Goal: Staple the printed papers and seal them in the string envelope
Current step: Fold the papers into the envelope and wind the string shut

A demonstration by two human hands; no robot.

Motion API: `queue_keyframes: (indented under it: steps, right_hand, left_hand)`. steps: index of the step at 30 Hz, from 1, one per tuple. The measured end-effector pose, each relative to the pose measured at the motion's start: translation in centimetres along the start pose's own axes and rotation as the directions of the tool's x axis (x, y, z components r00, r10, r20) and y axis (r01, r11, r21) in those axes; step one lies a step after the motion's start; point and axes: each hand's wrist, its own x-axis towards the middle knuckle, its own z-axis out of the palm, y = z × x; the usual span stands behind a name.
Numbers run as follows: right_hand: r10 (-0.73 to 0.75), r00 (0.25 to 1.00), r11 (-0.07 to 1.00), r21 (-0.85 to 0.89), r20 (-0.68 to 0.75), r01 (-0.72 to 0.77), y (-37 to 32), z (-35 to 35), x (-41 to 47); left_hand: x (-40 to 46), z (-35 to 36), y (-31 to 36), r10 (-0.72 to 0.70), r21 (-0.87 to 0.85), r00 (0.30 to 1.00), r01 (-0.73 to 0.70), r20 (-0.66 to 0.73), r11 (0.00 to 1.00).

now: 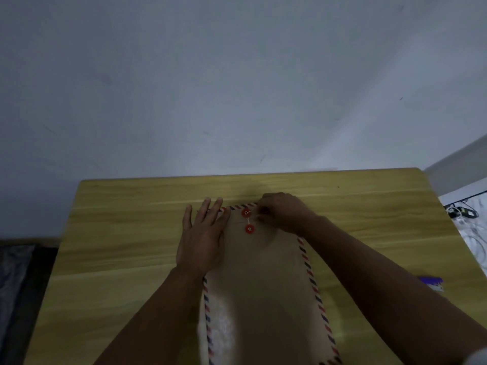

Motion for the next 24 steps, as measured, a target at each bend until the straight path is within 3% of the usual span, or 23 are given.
queue_keyframes:
  steps: [8, 15, 24]
  right_hand:
    - [-0.072, 0.997, 0.996, -0.043, 0.003, 0.072, 0.0, -1.2, 2.7]
    - [0.011, 1.0, 0.998, 0.058, -0.005, -0.01, -0.8, -0.9, 4.9]
    - [0.066, 0.998, 0.997, 0.045, 0.007, -0.066, -0.7, -0.7, 4.7]
  left_hand:
    - [0.0, -0.3, 0.0, 0.014, 0.003, 1.0, -0.014, 0.026, 1.0]
    - [0.0, 0.0, -0.1, 0.021, 0.037, 0.999, -0.022, 0.029, 0.999]
    - [0.0, 0.2, -0.2, 0.019, 0.056, 1.0, -0.02, 0.017, 0.998]
